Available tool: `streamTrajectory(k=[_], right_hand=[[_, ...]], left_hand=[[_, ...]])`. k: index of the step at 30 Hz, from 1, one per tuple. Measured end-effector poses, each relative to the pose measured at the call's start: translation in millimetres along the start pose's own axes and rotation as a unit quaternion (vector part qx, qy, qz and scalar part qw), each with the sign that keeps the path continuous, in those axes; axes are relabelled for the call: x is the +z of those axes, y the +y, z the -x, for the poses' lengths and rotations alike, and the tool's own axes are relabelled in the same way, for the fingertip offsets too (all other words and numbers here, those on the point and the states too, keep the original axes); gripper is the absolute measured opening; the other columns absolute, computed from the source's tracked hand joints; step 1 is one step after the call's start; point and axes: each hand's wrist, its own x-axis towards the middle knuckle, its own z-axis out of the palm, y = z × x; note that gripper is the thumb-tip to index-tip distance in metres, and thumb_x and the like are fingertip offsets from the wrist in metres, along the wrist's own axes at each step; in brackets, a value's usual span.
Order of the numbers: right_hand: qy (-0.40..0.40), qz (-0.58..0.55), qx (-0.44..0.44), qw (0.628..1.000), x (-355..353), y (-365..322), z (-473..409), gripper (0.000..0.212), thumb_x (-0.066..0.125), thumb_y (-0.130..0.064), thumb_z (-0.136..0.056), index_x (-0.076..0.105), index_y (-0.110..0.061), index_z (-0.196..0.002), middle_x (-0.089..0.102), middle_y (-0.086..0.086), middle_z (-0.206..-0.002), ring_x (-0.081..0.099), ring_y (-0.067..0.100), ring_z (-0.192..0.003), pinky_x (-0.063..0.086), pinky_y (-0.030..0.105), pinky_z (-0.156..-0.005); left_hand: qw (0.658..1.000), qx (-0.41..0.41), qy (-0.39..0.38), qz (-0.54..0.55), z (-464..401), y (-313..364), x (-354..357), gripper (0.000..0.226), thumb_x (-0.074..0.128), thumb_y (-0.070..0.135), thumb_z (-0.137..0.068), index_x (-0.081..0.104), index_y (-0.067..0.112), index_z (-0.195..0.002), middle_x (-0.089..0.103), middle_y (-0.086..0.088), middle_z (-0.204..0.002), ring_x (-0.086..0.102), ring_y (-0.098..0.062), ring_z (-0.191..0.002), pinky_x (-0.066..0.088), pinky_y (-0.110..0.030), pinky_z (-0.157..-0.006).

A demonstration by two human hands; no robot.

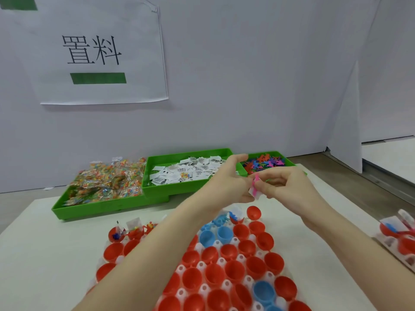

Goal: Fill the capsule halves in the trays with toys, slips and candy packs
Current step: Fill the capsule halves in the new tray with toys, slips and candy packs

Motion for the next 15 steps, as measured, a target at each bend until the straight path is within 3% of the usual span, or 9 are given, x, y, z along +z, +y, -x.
streamTrajectory(k=[3, 5, 7, 9, 12, 15], right_hand=[[0.017, 0.0, 0.005, 1.0, 2, 16, -9, 0.016, 0.068, -0.004, -0.079, 0.071, -0.02, -0.075, 0.067, -0.008, -0.069, 0.057, 0.003, -0.059, 0.044, 0.011, -0.049], [0.013, -0.016, 0.026, 0.999, 2, 28, -12, 0.015, 0.068, -0.002, -0.078, 0.072, -0.015, -0.073, 0.066, -0.007, -0.064, 0.054, 0.001, -0.054, 0.043, 0.011, -0.048], [0.006, -0.002, 0.052, 0.999, 2, 38, -13, 0.012, 0.069, -0.001, -0.077, 0.072, -0.012, -0.074, 0.066, -0.005, -0.061, 0.054, 0.003, -0.053, 0.042, 0.01, -0.047], [0.009, 0.026, 0.064, 0.998, 2, 48, -14, 0.011, 0.071, -0.001, -0.075, 0.073, -0.012, -0.073, 0.065, -0.009, -0.057, 0.056, -0.002, -0.049, 0.041, 0.007, -0.047], [-0.007, 0.067, 0.055, 0.996, 2, 56, -15, 0.023, 0.072, -0.002, -0.074, 0.071, -0.022, -0.063, 0.066, -0.013, -0.054, 0.058, -0.007, -0.051, 0.043, 0.007, -0.052], [-0.04, 0.12, 0.055, 0.99, 6, 59, -17, 0.014, 0.075, -0.003, -0.07, 0.075, -0.017, -0.071, 0.072, -0.003, -0.07, 0.058, -0.009, -0.053, 0.042, 0.004, -0.053]], left_hand=[[0.997, -0.058, -0.017, 0.04, -16, -8, -3, 0.075, 0.044, -0.011, -0.087, 0.014, 0.024, -0.145, 0.051, -0.021, -0.124, 0.057, -0.018, -0.091, 0.052, -0.026, -0.08], [0.998, -0.056, -0.01, -0.004, -24, -18, -4, 0.074, 0.043, -0.007, -0.089, 0.01, 0.024, -0.147, 0.051, -0.017, -0.119, 0.054, -0.015, -0.095, 0.047, -0.027, -0.086], [0.987, -0.011, 0.001, -0.16, -30, -28, -6, 0.069, 0.053, 0.009, -0.09, 0.015, 0.022, -0.146, 0.045, -0.009, -0.132, 0.048, -0.014, -0.109, 0.039, -0.026, -0.09], [0.942, 0.025, -0.012, -0.333, -36, -40, -8, 0.072, 0.063, 0.027, -0.085, 0.022, 0.019, -0.144, 0.034, -0.003, -0.146, 0.038, -0.018, -0.129, 0.025, -0.032, -0.109], [0.883, 0.01, -0.052, -0.467, -42, -55, -3, 0.079, 0.062, 0.045, -0.081, 0.021, 0.019, -0.143, 0.049, -0.004, -0.136, 0.041, -0.023, -0.129, 0.001, -0.05, -0.114], [0.862, 0.021, -0.058, -0.504, -48, -66, 3, 0.081, 0.062, 0.044, -0.082, 0.019, 0.015, -0.144, 0.059, -0.002, -0.124, 0.049, -0.024, -0.121, -0.003, -0.053, -0.113]])
